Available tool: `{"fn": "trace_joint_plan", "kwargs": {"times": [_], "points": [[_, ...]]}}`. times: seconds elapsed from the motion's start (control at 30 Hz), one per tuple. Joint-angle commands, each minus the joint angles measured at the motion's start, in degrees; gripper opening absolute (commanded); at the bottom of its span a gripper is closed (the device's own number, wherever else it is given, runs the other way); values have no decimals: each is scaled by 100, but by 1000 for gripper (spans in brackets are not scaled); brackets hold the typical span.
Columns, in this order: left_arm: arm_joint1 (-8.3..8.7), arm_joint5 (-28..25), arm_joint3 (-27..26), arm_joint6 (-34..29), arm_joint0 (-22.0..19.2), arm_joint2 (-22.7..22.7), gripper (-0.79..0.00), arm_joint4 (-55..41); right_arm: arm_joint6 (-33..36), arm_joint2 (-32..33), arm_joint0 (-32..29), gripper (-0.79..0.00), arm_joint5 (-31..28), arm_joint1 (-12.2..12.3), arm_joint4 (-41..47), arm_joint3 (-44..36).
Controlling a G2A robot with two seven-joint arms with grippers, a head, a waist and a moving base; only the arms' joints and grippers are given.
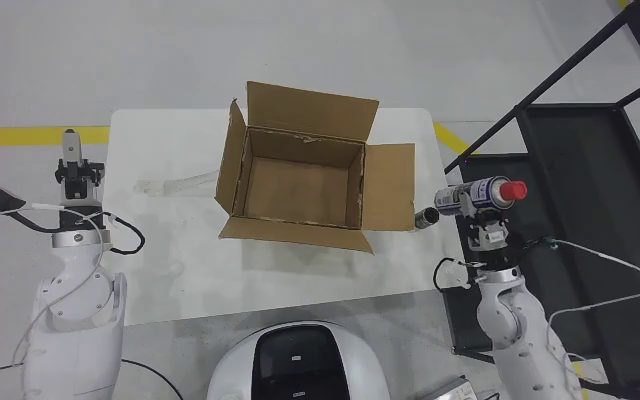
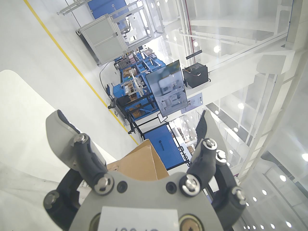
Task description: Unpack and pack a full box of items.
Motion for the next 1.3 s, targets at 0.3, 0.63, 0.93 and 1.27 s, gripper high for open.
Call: {"fn": "trace_joint_plan", "kwargs": {"times": [0.3, 0.63, 0.93, 1.27], "points": [[0, 0, 0, 0, 0, 0, 0, 0, 1181, 95, -194, -785, -836, 71, -531, -1610], [0, 0, 0, 0, 0, 0, 0, 0, 3290, -308, 388, -785, -2096, 224, -1257, -1804], [0, 0, 0, 0, 0, 0, 0, 0, 3300, -575, 628, -785, -1946, 210, -1021, -1723], [0, 0, 0, 0, 0, 0, 0, 0, 3300, -575, 628, -785, -1946, 210, -1021, -1723]]}}
